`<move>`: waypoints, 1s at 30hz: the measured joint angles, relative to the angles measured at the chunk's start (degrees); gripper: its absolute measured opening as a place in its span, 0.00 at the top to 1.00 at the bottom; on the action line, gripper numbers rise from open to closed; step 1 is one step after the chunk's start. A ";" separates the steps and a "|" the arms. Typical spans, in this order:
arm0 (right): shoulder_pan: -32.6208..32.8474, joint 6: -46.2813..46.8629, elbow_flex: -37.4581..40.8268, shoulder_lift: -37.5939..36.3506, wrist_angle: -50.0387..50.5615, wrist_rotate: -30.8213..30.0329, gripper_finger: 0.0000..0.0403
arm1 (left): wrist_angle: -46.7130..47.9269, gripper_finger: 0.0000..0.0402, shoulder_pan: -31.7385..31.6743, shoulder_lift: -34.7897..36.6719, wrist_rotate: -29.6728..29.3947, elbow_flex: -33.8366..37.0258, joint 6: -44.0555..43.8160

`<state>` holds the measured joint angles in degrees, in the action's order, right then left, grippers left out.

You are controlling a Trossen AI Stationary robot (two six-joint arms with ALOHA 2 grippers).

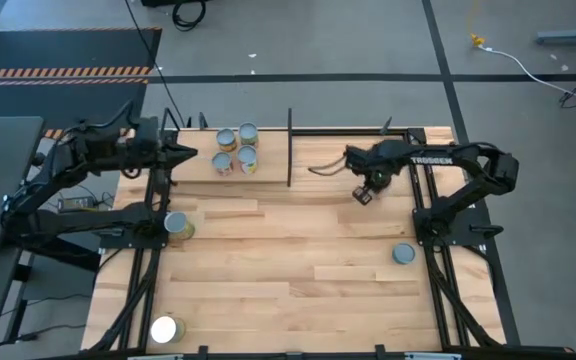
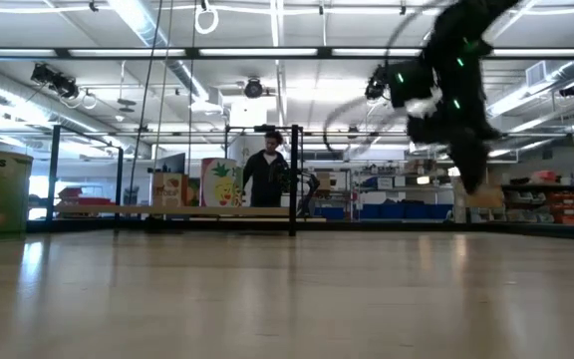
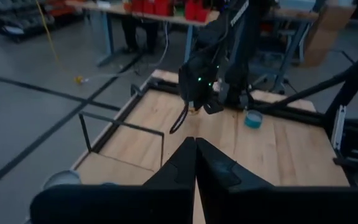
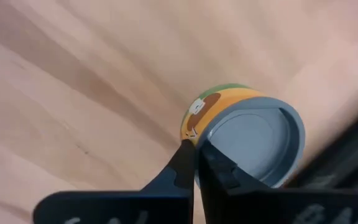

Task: Pick and place cans onto a shelf
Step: Put the canned mushrooms on the shelf

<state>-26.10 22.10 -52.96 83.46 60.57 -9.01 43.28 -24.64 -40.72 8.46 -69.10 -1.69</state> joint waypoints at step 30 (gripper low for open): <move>8.20 -34.74 -79.14 41.87 -3.14 1.86 0.99 | -10.04 0.97 6.71 -0.84 5.96 0.11 -9.68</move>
<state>-17.89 -12.63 -132.10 125.33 57.43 -7.15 33.24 -17.93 -41.55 14.42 -68.99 -11.38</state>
